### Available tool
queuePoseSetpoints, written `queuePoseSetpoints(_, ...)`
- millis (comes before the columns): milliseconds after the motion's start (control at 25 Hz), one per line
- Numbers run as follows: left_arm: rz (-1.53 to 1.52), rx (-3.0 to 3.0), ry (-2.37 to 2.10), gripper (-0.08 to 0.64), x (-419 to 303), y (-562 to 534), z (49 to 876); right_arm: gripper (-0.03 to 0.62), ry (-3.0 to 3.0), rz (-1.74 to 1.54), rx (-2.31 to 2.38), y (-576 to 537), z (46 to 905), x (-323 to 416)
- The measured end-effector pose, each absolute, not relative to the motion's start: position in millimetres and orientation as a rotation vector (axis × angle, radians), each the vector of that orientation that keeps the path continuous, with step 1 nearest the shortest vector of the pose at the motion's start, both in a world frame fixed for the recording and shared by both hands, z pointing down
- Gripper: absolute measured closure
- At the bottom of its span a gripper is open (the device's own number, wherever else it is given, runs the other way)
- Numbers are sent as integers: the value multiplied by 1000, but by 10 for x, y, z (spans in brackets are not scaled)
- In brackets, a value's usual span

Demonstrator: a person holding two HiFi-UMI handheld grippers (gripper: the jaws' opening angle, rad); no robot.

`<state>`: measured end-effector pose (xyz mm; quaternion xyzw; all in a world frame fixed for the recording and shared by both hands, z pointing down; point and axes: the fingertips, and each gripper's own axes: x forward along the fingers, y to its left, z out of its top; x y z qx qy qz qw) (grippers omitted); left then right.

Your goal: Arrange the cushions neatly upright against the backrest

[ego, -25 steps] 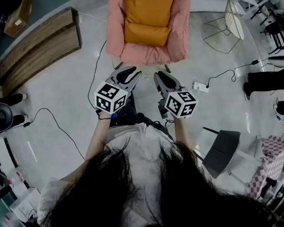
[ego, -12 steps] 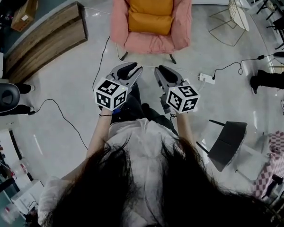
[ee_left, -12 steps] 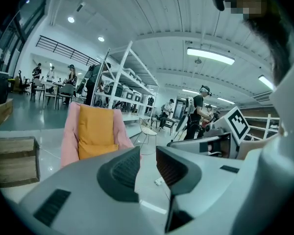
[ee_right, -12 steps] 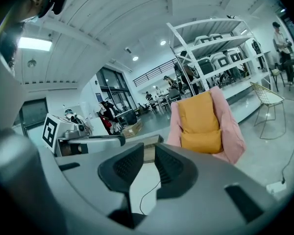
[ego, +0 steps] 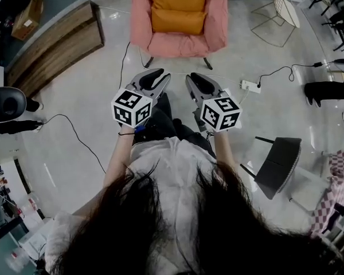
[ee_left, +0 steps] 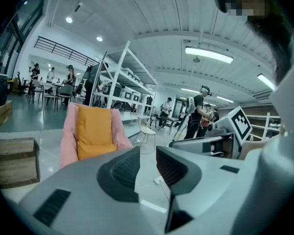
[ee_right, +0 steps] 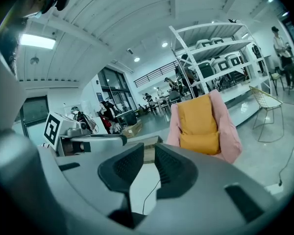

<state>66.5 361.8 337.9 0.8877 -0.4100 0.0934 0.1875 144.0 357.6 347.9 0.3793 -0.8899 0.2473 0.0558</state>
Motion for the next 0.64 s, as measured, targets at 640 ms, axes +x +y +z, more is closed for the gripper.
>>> queuePoseSetpoints(640, 300, 2497, -1302, 453, 211, 3436, 3256, 511, -2711, 722, 1177, 3522, 3439, 1421)
